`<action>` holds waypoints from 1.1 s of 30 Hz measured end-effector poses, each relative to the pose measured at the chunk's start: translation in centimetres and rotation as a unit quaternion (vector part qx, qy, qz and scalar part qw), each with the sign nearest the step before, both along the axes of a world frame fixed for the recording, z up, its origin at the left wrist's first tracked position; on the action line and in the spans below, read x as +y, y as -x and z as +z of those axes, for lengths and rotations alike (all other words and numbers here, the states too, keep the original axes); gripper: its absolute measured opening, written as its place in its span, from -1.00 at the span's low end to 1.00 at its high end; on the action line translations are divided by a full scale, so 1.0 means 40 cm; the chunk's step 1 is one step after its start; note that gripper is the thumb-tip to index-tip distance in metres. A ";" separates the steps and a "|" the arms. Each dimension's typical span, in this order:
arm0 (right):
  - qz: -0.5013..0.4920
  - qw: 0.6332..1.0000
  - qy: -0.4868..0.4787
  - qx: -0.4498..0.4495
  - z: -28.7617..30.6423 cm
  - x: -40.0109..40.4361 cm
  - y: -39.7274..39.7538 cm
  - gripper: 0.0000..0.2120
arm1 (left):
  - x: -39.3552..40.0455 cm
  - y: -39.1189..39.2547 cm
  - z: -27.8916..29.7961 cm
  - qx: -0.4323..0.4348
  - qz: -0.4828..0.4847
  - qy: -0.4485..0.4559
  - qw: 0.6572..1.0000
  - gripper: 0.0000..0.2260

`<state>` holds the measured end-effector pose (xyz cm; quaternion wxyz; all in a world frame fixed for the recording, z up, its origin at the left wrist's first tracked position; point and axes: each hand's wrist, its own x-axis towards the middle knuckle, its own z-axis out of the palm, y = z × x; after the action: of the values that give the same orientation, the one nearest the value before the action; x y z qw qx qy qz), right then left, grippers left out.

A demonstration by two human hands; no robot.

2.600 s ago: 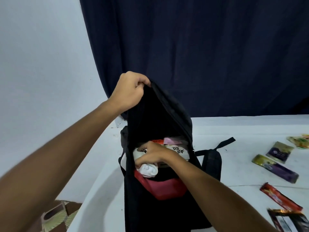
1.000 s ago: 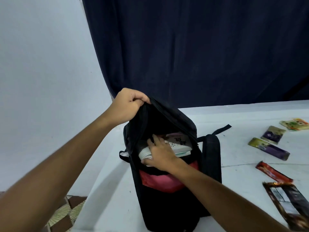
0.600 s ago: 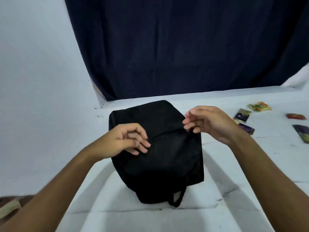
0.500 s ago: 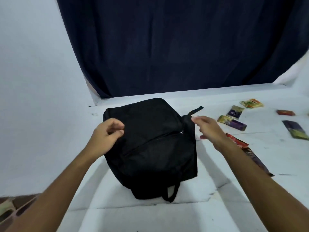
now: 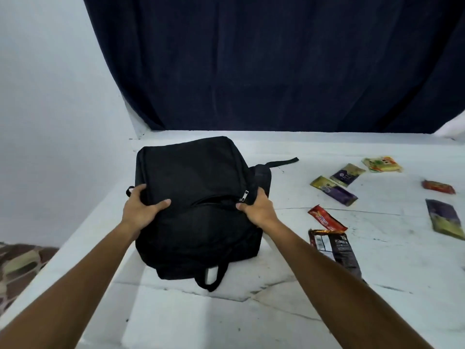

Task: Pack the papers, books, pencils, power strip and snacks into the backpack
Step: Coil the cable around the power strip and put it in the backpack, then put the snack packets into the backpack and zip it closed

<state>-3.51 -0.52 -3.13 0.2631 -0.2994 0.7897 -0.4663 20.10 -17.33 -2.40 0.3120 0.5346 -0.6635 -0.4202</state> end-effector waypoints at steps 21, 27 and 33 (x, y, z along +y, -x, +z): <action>0.128 0.988 -0.039 0.081 -0.037 0.273 0.209 -0.54 | 0.431 0.090 -0.078 -0.006 0.128 0.049 0.991 -0.26; 0.129 0.987 -0.041 0.081 -0.038 0.275 0.212 -0.54 | 0.426 0.089 -0.079 -0.022 0.128 0.052 0.990 -0.26; 0.125 0.988 -0.034 0.083 -0.044 0.273 0.213 -0.54 | 0.432 0.092 -0.076 -0.036 0.129 0.060 0.989 -0.25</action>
<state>-12.01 10.41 -4.91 0.2626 -0.4241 0.7808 -0.3762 16.40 -0.05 -5.43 0.3709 0.6109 -0.6239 -0.3162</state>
